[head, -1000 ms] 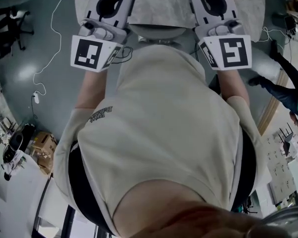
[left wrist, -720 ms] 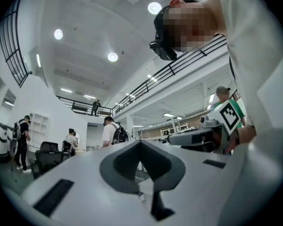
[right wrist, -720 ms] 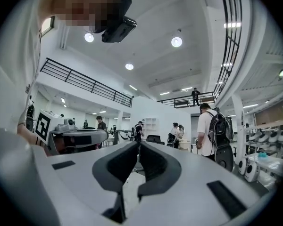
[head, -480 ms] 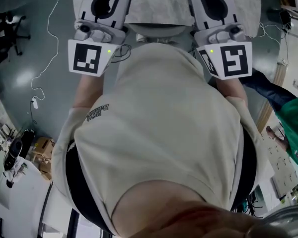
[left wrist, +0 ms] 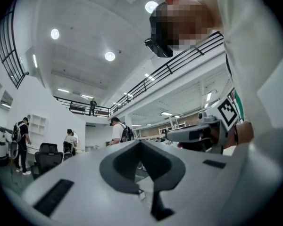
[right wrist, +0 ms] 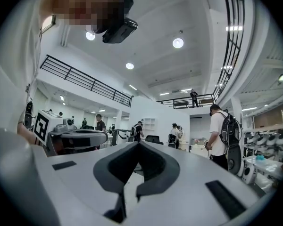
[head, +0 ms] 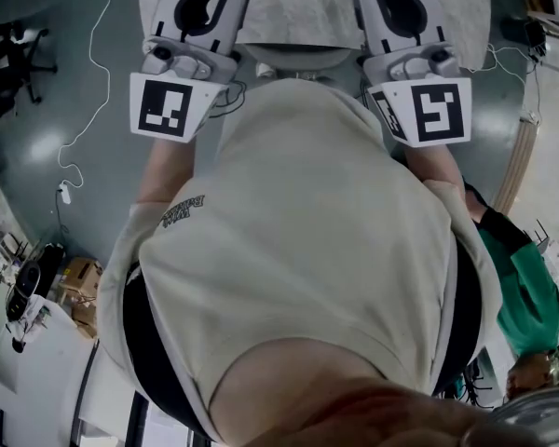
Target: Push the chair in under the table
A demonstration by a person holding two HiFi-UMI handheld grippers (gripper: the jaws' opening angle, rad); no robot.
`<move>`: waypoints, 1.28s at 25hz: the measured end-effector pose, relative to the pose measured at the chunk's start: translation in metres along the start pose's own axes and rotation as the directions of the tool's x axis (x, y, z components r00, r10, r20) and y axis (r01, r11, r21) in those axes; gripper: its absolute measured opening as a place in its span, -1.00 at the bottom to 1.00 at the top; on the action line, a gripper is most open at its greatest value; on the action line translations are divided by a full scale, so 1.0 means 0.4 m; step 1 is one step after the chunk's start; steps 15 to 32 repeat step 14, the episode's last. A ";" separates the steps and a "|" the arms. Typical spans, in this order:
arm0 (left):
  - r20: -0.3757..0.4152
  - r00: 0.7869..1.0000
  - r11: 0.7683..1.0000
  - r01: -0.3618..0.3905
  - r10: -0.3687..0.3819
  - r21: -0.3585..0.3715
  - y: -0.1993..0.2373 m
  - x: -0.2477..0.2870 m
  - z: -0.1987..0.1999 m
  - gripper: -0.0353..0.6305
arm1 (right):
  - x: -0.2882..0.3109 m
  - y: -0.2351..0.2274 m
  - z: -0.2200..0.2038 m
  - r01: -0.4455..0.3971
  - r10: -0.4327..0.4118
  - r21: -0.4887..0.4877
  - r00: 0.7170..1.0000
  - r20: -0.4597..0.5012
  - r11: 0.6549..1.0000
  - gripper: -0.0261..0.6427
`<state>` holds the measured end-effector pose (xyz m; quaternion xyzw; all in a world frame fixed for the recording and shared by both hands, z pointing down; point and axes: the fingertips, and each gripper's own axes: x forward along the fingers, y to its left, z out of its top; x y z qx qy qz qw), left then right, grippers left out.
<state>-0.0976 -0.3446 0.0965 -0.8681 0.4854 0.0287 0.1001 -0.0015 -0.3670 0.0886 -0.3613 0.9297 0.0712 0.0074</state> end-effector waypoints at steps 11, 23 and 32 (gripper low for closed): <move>-0.010 1.000 1.000 0.010 -0.010 -0.001 0.011 0.002 -0.001 -0.86 | 0.016 0.001 -0.002 0.003 -0.003 -0.004 1.000 -0.014 1.000 -0.89; -0.014 1.000 1.000 0.014 -0.014 0.001 0.011 0.004 -0.002 -0.86 | 0.020 -0.001 -0.003 0.004 -0.004 -0.003 1.000 -0.016 1.000 -0.89; -0.014 1.000 1.000 0.014 -0.014 0.001 0.011 0.004 -0.002 -0.86 | 0.020 -0.001 -0.003 0.004 -0.004 -0.003 1.000 -0.016 1.000 -0.89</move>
